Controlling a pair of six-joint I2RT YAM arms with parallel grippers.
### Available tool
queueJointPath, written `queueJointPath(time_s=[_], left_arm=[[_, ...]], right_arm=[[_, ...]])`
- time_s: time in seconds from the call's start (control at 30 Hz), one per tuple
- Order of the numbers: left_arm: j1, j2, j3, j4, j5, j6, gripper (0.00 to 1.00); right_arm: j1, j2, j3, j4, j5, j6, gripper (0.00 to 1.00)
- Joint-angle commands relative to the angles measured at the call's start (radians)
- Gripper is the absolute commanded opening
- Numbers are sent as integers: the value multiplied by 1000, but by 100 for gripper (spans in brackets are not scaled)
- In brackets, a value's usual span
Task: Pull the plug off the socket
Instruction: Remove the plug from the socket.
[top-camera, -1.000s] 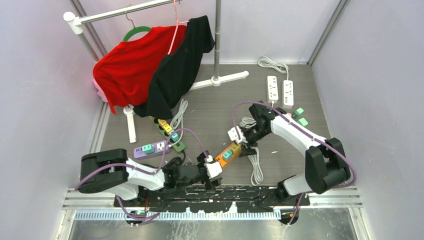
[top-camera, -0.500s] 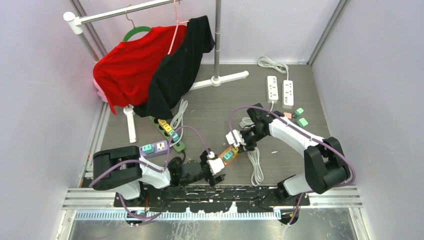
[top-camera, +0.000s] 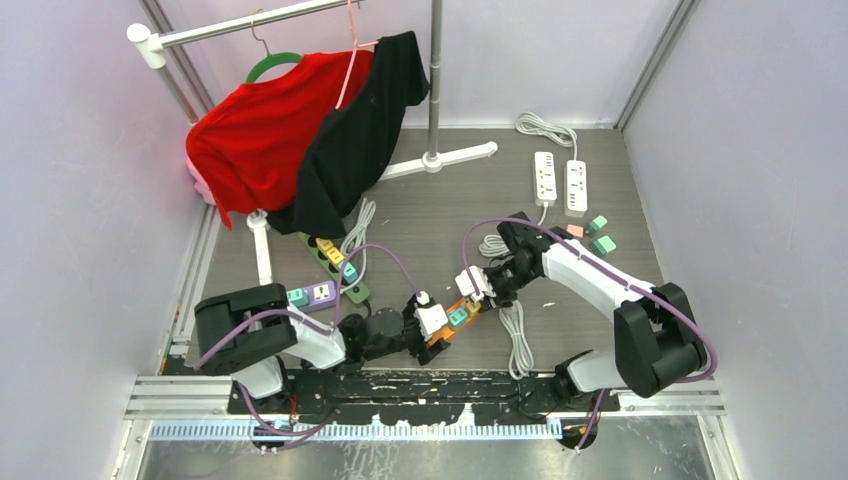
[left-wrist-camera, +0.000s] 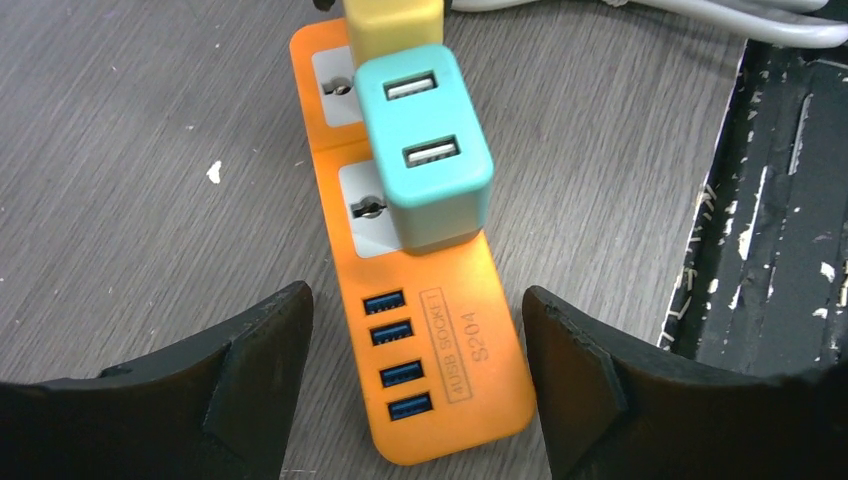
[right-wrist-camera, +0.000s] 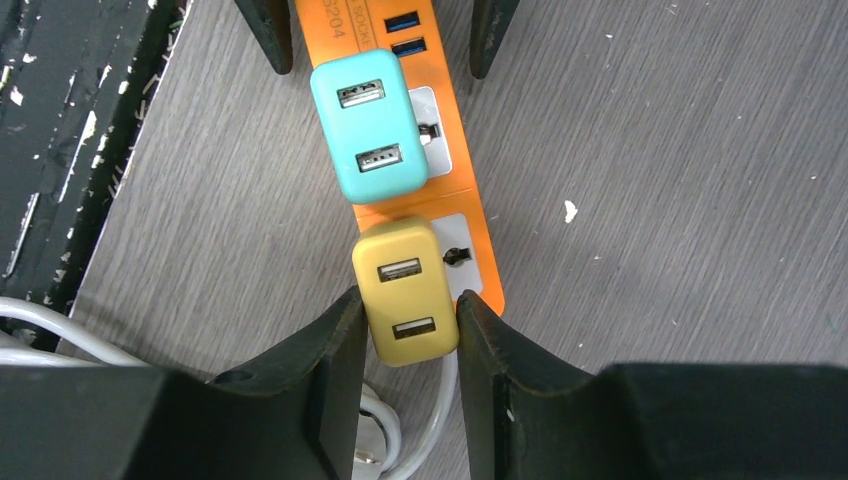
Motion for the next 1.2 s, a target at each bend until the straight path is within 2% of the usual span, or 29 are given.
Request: queueJointPath(time_s=[0.0, 0.23, 0.3, 0.4, 0.57, 0.6, 0.77, 1.0, 1.17], left_arm=[[22, 22, 15, 73, 33, -14, 75], [31, 59, 31, 83, 34, -36, 68], [32, 65, 34, 84, 35, -41, 61], [33, 69, 35, 84, 33, -46, 45], [35, 71, 39, 76, 32, -46, 7], [37, 71, 41, 73, 34, -45, 1], [40, 87, 52, 65, 49, -43, 0], [47, 105, 11, 129, 39, -55, 0], [56, 113, -20, 163, 37, -66, 0]], right_arm=[[6, -26, 6, -54, -38, 38, 27], [6, -23, 5, -59, -48, 48, 21], [6, -22, 6, -61, -50, 51, 20], [6, -18, 9, -65, -60, 58, 18], [7, -14, 4, -71, -103, 56, 17], [7, -14, 4, -72, -113, 56, 17], [15, -7, 9, -65, -167, 83, 16], [-31, -5, 49, -52, -140, 171, 10], [-88, -15, 39, -133, -124, 44, 3]])
